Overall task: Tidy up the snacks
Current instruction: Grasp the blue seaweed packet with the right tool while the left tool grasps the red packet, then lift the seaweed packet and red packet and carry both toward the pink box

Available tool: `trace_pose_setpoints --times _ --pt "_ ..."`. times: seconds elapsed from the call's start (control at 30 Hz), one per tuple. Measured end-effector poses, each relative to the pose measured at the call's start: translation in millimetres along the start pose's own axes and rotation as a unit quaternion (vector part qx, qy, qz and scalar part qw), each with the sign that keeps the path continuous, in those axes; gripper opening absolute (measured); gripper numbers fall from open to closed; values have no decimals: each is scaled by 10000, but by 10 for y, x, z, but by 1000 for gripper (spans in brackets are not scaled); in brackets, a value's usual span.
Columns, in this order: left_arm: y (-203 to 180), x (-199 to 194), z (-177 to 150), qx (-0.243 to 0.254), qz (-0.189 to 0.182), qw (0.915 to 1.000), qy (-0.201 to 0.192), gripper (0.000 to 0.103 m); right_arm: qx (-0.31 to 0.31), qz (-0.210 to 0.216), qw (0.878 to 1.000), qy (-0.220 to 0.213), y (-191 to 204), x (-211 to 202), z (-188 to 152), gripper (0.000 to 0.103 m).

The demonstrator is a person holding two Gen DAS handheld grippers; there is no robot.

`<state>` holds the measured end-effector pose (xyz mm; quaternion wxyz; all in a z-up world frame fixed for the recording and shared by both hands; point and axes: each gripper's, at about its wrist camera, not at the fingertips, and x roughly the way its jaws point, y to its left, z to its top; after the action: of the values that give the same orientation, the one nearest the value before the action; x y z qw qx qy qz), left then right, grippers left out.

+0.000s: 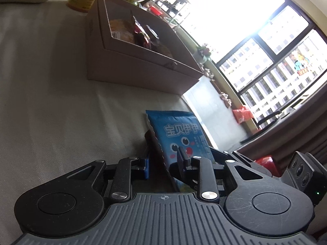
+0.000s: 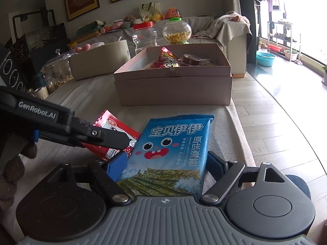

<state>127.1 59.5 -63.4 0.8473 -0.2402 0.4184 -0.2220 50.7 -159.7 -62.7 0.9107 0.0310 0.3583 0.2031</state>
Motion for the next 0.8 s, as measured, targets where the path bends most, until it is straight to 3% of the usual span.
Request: trace_pose_setpoints --times 0.03,0.1,0.37,0.43,0.63,0.8 --pt "13 23 11 -30 37 10000 4 28 0 8 10000 -2 -2 1 0 84" --pt "79 79 31 -226 130 9996 48 15 15 21 10000 -7 -8 -2 -3 84" --pt "164 -26 -32 -724 -16 9974 -35 14 -113 97 9998 116 22 21 12 91" --pt "121 -164 -87 -607 108 9979 -203 14 -170 177 9995 205 29 40 30 97" --pt "1 -602 -290 99 1037 9920 -717 14 -301 175 9980 524 80 95 86 103" --pt "22 -734 -459 155 1120 9911 -706 14 -946 -36 9931 686 213 148 63 103"
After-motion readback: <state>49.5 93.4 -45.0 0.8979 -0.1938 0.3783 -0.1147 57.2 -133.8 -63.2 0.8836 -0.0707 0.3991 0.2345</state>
